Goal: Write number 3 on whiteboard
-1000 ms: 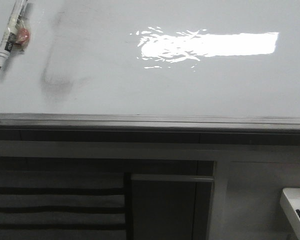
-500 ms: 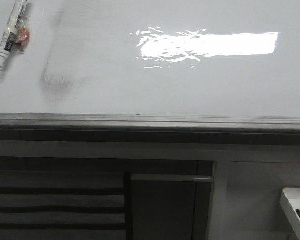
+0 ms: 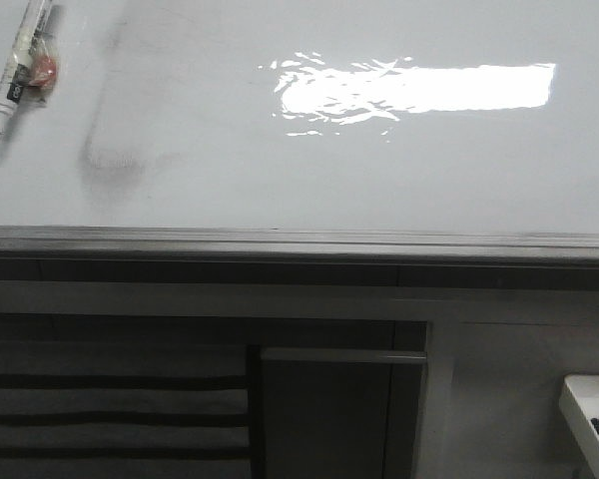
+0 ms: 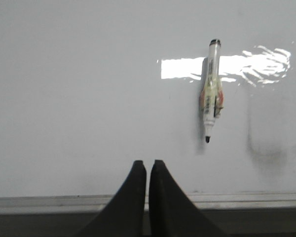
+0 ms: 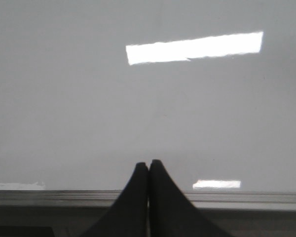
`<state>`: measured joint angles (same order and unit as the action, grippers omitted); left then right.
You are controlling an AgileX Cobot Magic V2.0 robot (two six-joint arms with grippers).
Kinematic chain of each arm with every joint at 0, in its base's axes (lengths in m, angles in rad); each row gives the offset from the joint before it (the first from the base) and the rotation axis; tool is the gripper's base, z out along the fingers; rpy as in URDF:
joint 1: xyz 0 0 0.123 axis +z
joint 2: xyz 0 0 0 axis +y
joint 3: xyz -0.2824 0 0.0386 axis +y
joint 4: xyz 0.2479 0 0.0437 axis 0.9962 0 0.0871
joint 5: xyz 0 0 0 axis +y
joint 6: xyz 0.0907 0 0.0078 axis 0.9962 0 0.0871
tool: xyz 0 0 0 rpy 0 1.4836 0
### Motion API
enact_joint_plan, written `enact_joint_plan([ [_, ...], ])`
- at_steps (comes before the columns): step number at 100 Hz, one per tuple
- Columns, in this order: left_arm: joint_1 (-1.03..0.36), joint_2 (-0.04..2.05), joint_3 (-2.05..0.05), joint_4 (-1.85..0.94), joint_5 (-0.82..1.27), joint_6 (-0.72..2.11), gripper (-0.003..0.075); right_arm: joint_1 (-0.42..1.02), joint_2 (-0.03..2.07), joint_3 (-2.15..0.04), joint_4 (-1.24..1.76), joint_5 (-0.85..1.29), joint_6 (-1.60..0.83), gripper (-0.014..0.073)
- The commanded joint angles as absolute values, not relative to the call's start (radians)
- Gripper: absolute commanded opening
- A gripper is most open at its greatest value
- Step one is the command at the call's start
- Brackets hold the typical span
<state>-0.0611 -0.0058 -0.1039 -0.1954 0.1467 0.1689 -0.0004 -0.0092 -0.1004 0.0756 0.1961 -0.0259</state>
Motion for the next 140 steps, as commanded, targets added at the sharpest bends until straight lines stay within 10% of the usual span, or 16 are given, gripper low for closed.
enact_joint_plan([
  [1,-0.059,0.021,-0.224,-0.215,0.174,0.159,-0.0019,-0.008,0.026,-0.222,0.07,0.22,-0.024,-0.0079],
  [108,-0.059,0.313,-0.521,-0.206,0.331,0.159,-0.0015,-0.008,0.261,-0.507,0.066,0.32,-0.024,-0.006],
  [121,-0.059,0.313,-0.521,-0.206,0.303,0.159,0.0078,-0.008,0.261,-0.507,0.062,0.316,-0.024,0.0164],
  [140,-0.059,0.313,-0.521,-0.206,0.3,0.159,0.0474,-0.008,0.261,-0.507,0.059,0.331,-0.026,0.0588],
])
